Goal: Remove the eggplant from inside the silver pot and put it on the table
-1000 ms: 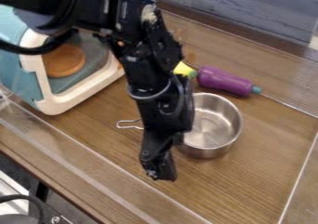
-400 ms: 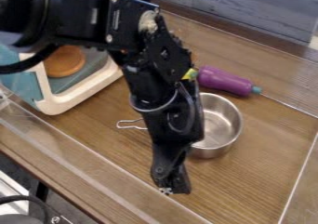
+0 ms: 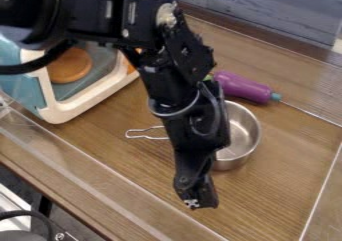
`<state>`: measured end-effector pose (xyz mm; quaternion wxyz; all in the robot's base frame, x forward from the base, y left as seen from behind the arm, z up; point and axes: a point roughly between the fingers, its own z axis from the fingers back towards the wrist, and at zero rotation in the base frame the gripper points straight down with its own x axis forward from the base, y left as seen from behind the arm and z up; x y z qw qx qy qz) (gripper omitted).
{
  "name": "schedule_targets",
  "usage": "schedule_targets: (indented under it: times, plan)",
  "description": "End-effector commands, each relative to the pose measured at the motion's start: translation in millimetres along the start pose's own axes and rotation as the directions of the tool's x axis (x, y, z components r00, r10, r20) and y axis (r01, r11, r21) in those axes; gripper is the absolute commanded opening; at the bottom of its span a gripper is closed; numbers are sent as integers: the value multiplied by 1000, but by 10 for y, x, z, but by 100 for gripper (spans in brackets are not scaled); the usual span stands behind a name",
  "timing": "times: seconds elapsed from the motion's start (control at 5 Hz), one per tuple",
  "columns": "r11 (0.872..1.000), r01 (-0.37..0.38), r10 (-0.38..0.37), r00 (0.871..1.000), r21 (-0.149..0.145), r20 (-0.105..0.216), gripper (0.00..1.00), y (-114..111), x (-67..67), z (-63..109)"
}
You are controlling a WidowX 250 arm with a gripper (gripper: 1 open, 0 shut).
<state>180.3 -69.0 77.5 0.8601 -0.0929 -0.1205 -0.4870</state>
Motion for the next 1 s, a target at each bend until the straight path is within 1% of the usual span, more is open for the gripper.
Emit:
schedule_targets:
  times: [0.0,0.4,0.6,0.8]
  plan:
    - [998,-49,48,998,26,38,100,66,-8,53]
    - [998,-68,68,995,4,73,100,69,69,-123]
    - [999,-48,49,995,-17,88,0,52,99,-220]
    - [999,-29,33,995,-39,97,100,36,122,-320]
